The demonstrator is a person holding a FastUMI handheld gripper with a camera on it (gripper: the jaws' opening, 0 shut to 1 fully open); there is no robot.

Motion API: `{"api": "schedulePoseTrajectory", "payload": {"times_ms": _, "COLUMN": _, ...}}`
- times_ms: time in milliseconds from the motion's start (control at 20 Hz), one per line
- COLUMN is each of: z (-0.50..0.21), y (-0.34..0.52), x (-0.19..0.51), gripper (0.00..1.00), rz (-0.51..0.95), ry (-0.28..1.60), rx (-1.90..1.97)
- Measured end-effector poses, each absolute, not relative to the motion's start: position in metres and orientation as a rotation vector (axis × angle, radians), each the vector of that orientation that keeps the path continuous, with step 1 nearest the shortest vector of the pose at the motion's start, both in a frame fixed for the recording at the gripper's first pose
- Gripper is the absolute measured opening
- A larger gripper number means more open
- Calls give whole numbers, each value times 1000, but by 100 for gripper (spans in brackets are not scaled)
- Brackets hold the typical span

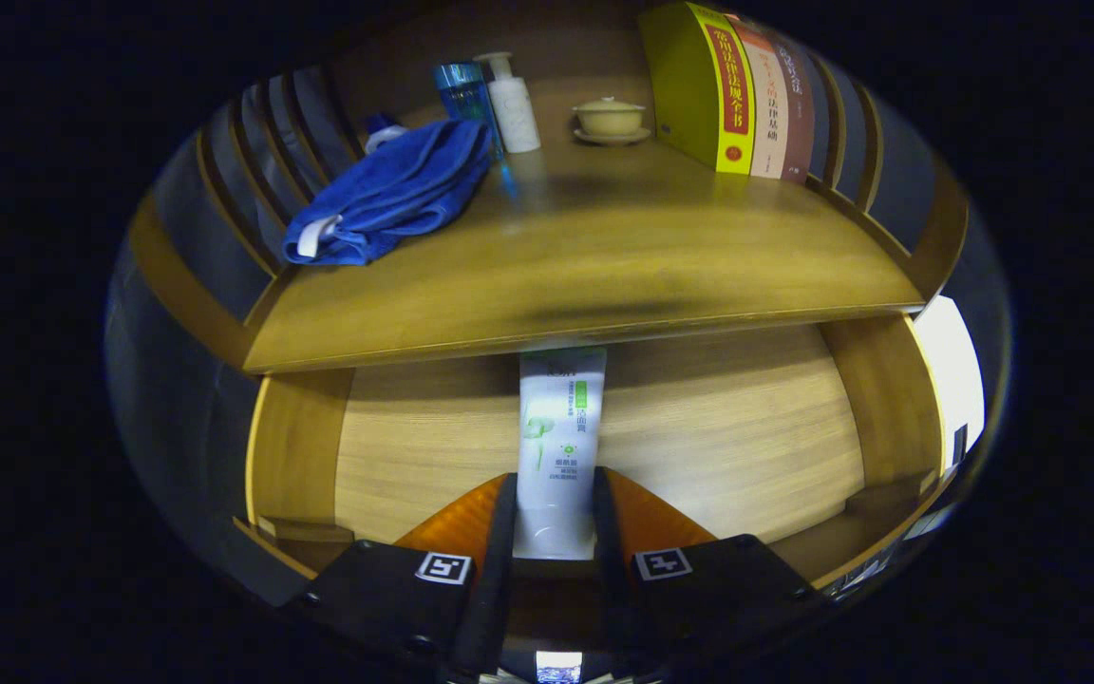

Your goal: Pull open the drawer, take out the items inside it, and place them on the countertop above the cabinet.

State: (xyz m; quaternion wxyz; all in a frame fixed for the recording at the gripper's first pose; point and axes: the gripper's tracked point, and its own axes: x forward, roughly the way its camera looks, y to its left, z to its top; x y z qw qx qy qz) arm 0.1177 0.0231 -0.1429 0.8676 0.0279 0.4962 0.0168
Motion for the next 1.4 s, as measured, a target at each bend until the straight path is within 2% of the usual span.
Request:
{"api": "schedulePoseTrajectory", "payload": {"times_ms": 500, "z": -74, "y": 22, "x": 76, "gripper": 49, "rz": 96, "ry": 925, "rx": 82}}
{"api": "schedulePoseTrajectory", "payload": {"times_ms": 650, "z": -40, "y": 24, "x": 98, "gripper": 48, "rz": 108, "ry": 831, "rx": 71}}
{"api": "schedulePoseTrajectory", "payload": {"times_ms": 850, "z": -24, "y": 20, "x": 167, "gripper": 48, "rz": 59, "ry": 767, "rx": 75}}
{"api": "schedulePoseTrajectory", "payload": {"times_ms": 1050, "z": -38, "y": 12, "x": 224, "gripper": 48, "rz": -5, "ry": 753, "rx": 35}}
{"api": "schedulePoseTrajectory", "payload": {"times_ms": 1400, "z": -82, "y": 21, "x": 250, "gripper": 49, "rz": -36, "ry": 816, "rx": 61}}
